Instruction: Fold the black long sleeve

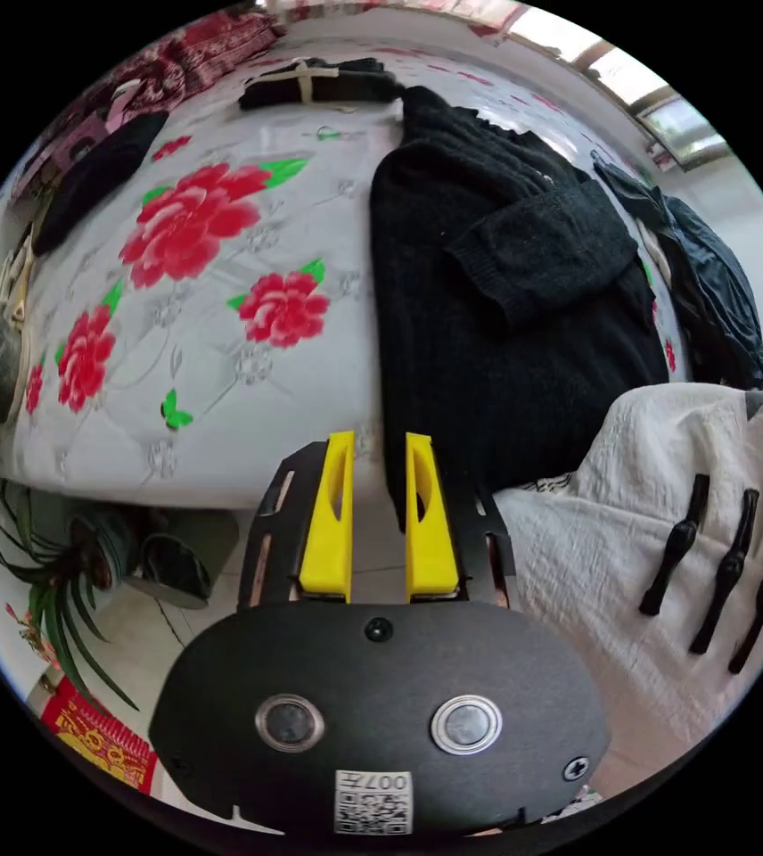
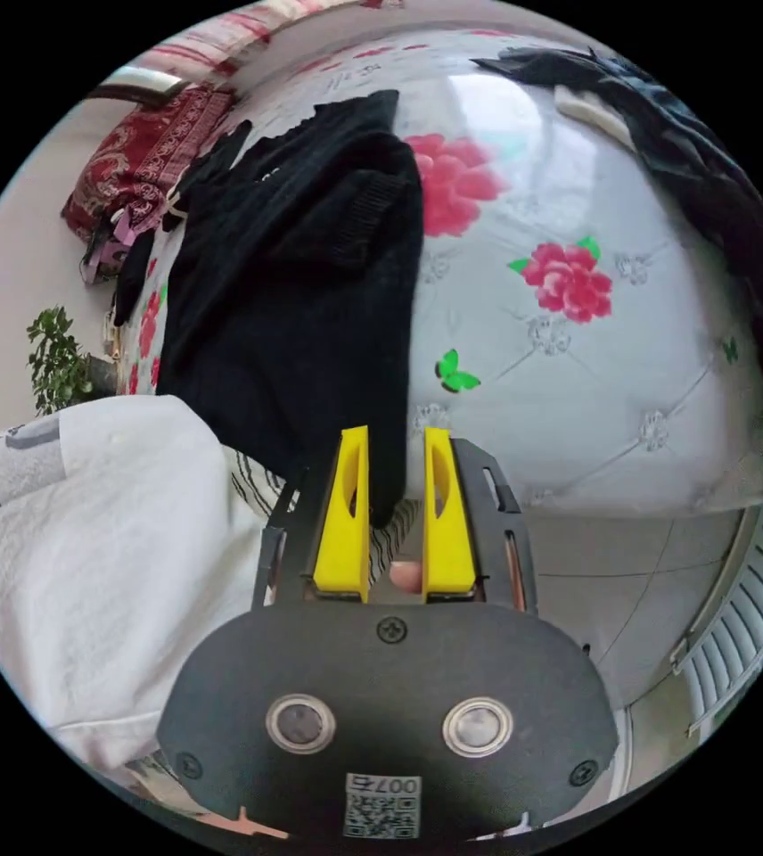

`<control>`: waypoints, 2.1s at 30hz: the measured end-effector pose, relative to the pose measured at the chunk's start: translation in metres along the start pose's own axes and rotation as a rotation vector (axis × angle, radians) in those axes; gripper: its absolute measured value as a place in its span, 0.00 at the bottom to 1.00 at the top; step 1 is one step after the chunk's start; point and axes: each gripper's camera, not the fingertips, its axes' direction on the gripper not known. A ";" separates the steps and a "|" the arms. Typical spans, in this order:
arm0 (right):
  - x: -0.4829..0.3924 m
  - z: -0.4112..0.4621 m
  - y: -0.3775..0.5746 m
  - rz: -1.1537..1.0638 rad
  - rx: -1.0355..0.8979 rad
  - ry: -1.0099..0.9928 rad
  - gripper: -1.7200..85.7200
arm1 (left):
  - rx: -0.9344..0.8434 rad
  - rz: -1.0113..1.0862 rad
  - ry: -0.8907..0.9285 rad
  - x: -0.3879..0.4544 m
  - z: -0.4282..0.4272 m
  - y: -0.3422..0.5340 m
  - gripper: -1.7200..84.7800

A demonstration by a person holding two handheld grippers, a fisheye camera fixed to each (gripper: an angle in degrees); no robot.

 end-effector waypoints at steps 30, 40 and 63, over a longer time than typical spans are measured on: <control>0.020 -0.144 -0.165 -0.193 0.389 -0.550 0.04 | 0.533 -0.214 0.815 -0.083 -0.108 -0.209 0.04; 0.053 -0.085 -0.164 0.081 0.439 -0.253 0.11 | 0.410 -0.225 0.330 -0.025 -0.042 -0.237 0.12; -0.001 -0.151 -0.223 -0.194 0.609 0.040 0.04 | 0.548 0.010 0.025 0.053 -0.055 -0.288 0.02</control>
